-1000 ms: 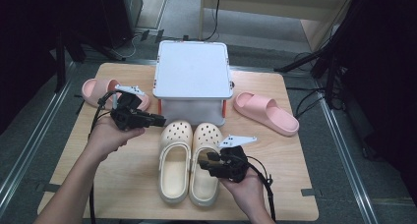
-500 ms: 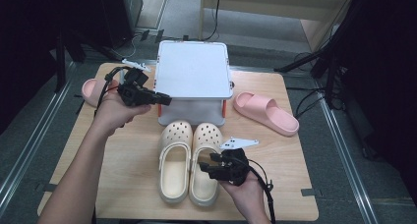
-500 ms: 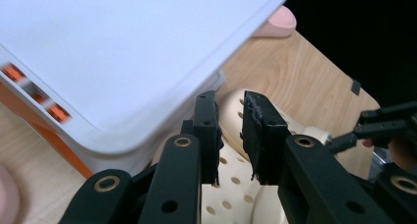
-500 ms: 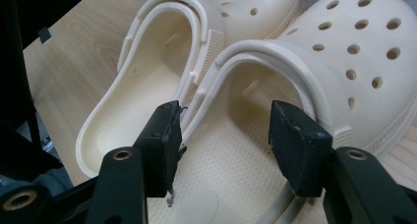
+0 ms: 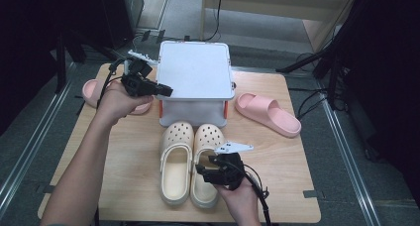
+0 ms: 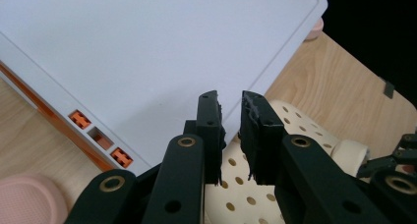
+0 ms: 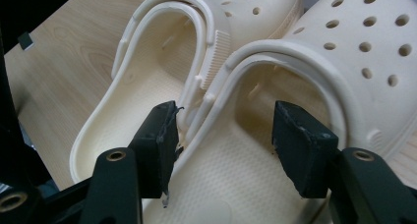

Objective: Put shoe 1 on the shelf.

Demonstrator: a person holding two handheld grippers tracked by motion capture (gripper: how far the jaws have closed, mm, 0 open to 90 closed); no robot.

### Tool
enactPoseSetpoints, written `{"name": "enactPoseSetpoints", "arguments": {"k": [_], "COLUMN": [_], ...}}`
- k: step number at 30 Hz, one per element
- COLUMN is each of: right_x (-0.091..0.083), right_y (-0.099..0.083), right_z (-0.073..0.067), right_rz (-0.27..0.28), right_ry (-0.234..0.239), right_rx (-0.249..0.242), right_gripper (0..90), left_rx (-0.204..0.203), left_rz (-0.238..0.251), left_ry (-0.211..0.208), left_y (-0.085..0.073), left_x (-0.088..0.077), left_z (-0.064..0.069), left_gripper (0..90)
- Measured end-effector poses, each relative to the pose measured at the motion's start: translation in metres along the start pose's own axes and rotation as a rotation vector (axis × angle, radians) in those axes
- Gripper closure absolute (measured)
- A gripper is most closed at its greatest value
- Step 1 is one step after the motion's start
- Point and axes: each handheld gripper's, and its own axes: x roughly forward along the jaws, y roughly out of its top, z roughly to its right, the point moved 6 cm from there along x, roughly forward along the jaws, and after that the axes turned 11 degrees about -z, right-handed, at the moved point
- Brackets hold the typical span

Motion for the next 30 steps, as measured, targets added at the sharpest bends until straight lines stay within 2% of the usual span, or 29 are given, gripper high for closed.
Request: {"name": "enactPoseSetpoints", "arguments": {"k": [3,4,6,11,12,15,17,19,21,23,30], "right_x": [0.004,0.008,0.01,0.02,0.023,0.037,0.039,0.046,0.051,0.054,0.053], "right_y": [0.0,0.001,0.002,0.007,0.009,0.015,0.016,0.018,0.019,0.021,0.022], "right_z": [-0.002,-0.005,-0.006,-0.009,-0.01,-0.014,-0.015,-0.017,-0.016,-0.015,-0.012], "right_rz": [0.004,0.006,0.008,0.011,0.013,0.011,0.009,-0.002,-0.009,-0.01,-0.015], "right_ry": [-0.009,-0.013,-0.019,-0.068,-0.078,-0.063,-0.072,-0.105,-0.135,-0.173,-0.176], "right_rx": [0.015,0.025,0.026,0.047,0.056,0.102,0.108,0.11,0.117,0.103,0.099], "right_gripper": [43.1,42.4,42.0,37.1,37.0,37.3,36.9,35.9,38.1,43.7,49.9], "left_rx": [-0.003,-0.002,-0.012,-0.018,-0.022,-0.019,-0.017,-0.011,-0.01,-0.004,-0.002], "left_rz": [-0.004,-0.004,-0.002,0.007,0.012,0.014,0.014,0.017,0.019,0.017,0.018], "left_ry": [-0.006,0.01,0.012,0.005,0.007,0.011,0.012,0.011,0.008,0.011,0.016], "left_y": [0.002,0.002,0.002,0.0,0.0,-0.002,-0.002,-0.002,-0.002,-0.002,-0.003], "left_x": [0.002,0.003,0.004,0.004,0.004,0.003,0.003,0.003,0.004,0.004,0.004], "left_z": [-0.004,-0.008,-0.01,-0.016,-0.017,-0.017,-0.017,-0.016,-0.016,-0.015,-0.015], "left_gripper": [79.5,80.9,81.9,82.5,82.5,82.6,82.6,82.6,83.3,84.0,86.8]}}
